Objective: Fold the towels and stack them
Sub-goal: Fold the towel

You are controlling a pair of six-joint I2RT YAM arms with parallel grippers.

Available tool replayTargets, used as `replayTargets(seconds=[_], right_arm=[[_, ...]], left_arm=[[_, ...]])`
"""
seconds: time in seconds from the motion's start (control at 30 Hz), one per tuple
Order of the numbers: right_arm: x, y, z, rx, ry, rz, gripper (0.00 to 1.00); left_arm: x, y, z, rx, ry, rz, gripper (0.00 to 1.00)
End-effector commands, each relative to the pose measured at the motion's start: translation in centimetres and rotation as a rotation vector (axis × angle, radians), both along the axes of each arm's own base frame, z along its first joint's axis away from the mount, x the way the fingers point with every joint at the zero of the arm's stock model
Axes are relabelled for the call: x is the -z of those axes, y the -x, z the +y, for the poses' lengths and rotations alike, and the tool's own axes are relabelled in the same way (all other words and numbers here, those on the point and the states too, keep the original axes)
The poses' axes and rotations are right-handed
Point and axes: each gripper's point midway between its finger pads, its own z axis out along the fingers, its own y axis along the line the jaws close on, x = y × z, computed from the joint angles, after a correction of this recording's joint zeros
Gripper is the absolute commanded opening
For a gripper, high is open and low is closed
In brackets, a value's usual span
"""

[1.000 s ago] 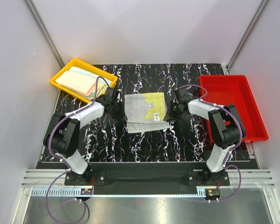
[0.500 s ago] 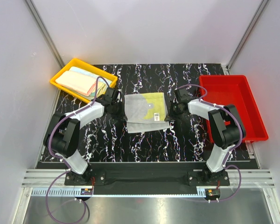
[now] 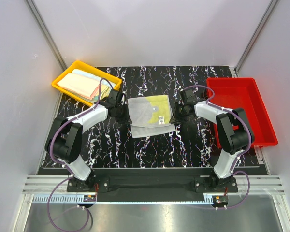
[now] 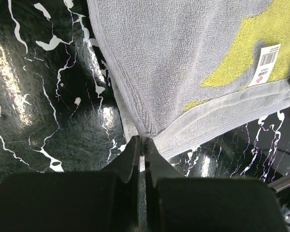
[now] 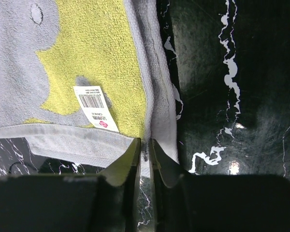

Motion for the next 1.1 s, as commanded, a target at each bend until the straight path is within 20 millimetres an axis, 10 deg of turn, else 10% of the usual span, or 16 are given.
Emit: replayTargets(seconds=[0.0,0.27,0.43,0.8,0.93,1.07], right_arm=[[-1.8,-0.7,1.0,-0.024,-0.026,-0.041,0.19],[-0.7,-0.4,1.1,-0.032,-0.024,-0.016,0.18],[-1.1,-0.8,1.2,-0.037,-0.022,-0.033,0.00],[-7.1,-2.3,0.4,-0.086,0.036,-0.148,0.00],[-9.3,-1.3,-0.1,-0.105,0.040,-0.191,0.00],[-6.5,1.4,-1.2,-0.106,0.055,-0.161,0.00]], left_arm=[[-2.2,-1.5,-0.6,0.007,0.032,-0.065,0.00],[-1.9,-1.4,-0.7,0.005,0.037,-0.059,0.00],[-2.2,-1.5,-0.7,0.008,0.043,-0.065,0.00],[-6.3,-1.5,-0.9,-0.007,0.069,-0.108,0.00],[-6.6,1.2,-2.6,0.016,0.115,-0.112,0.00],[-4.6,3.9,-4.2,0.002,0.186,-0.105,0.00]])
